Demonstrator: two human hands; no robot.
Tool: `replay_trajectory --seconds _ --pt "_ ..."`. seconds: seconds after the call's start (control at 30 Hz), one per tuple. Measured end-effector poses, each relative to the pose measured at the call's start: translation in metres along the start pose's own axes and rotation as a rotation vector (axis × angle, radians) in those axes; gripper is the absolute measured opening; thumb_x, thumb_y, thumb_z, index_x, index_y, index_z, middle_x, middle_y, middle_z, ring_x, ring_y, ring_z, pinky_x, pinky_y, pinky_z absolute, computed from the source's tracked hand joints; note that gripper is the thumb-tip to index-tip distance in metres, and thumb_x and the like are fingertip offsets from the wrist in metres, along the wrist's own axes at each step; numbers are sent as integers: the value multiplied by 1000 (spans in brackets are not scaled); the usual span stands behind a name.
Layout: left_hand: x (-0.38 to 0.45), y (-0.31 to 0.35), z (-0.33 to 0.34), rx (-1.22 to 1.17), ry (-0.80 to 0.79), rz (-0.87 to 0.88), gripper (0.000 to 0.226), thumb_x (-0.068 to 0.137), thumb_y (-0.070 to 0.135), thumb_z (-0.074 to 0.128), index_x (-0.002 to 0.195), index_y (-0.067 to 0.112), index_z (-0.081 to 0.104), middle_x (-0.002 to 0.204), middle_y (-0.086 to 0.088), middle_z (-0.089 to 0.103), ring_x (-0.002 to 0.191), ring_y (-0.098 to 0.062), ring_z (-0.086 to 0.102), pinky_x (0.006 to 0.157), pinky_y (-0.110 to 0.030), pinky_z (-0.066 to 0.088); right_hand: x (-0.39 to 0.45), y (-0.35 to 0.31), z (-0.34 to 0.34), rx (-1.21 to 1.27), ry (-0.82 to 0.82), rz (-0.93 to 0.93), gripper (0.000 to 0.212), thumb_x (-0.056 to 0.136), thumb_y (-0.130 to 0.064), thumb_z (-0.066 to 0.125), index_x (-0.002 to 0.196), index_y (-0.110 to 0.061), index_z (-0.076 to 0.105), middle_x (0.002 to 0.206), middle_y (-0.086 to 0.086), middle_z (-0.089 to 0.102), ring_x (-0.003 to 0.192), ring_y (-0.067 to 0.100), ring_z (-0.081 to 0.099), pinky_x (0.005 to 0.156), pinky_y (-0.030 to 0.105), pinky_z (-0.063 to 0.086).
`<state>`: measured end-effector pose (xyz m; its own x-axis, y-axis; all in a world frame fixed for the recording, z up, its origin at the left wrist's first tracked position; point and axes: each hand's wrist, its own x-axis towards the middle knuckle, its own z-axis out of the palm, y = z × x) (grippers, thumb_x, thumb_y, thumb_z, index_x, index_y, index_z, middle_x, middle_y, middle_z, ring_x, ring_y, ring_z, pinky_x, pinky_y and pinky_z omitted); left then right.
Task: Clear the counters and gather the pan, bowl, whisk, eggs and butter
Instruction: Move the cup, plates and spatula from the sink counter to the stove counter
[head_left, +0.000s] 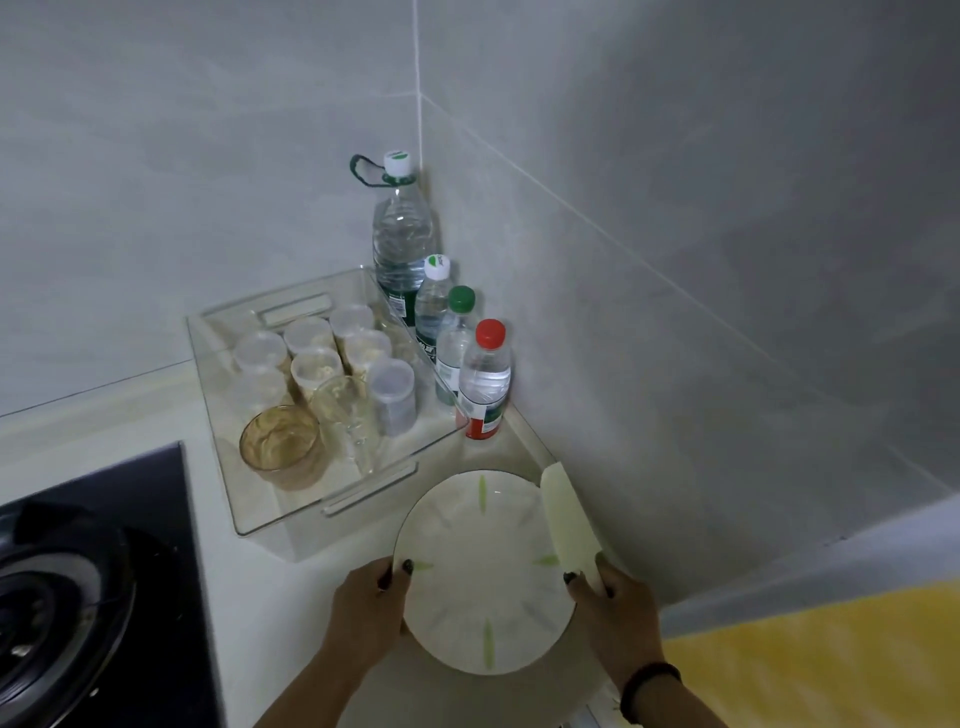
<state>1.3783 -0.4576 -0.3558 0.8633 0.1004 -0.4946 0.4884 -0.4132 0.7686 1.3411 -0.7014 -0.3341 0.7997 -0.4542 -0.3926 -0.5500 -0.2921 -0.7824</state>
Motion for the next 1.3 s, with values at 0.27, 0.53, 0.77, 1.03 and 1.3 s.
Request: replay_trajectory --seconds 0.27,0.53,0.77,1.03,1.3 --pt "15 3 10 -11 24 -33 27 97 23 54 81 12 73 72 -9 72 71 -27 69 68 -46 60 25 10 -1 -124 5 15 25 86 -21 66 88 3 61 66 17 53 59 25 45 56 27 27" --pt "24 12 18 18 11 -36 33 98 21 54 70 30 68 72 -6 72 72 -26 69 75 -49 59 35 9 -3 -125 0 -33 29 85 -16 67 69 -27 45 67 -12 39 77 18 39 72 24 32" --pt "24 13 17 15 -3 -30 30 98 22 53 75 29 70 73 -5 72 72 -26 69 74 -49 59 41 19 0 -92 -17 -44 14 86 -18 67 84 -20 53 75 -8 50 82 19 45 75 24 35" --pt "24 13 16 80 -8 5 26 98 22 52 80 25 70 72 -2 71 71 -21 68 70 -40 59 37 18 -1 -125 18 -70 25 85 -15 68 70 -27 52 65 -13 44 70 15 45 66 21 33" --pt "28 12 18 151 13 -7 31 98 25 51 81 8 70 69 -9 71 67 -27 69 71 -45 59 24 13 -5 -114 21 -33 39 83 -27 70 119 -13 64 115 -7 60 113 21 56 93 28 43"
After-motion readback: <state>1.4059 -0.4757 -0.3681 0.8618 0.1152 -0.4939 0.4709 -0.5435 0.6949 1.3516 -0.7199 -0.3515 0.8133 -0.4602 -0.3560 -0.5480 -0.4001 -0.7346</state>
